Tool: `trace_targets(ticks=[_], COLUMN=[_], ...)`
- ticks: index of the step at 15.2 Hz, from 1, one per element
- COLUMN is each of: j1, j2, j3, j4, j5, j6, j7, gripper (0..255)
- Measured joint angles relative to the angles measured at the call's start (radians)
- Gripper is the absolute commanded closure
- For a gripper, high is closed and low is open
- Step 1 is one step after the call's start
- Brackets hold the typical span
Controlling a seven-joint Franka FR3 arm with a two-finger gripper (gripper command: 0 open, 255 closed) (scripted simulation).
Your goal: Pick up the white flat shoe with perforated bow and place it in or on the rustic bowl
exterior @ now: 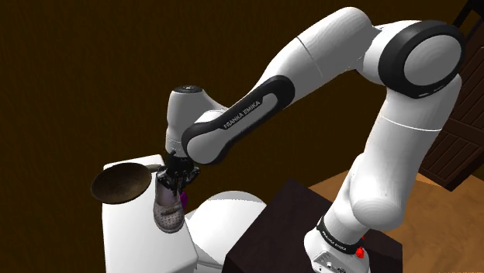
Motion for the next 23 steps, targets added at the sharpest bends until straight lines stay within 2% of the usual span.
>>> trace_targets(ticks=[13,19,23], j1=[-0.009,-0.005,0.008], j2=[-0.125,0.043,0.198], j3=[0.005,-0.007,-0.026], j4=[0.054,0.284,0.505], j5=[0.052,-0.024,-0.079], j6=[-0.173,-0.245,-0.317], j7=[-0.028,0.006,0.017], gripper=[255,255,255])
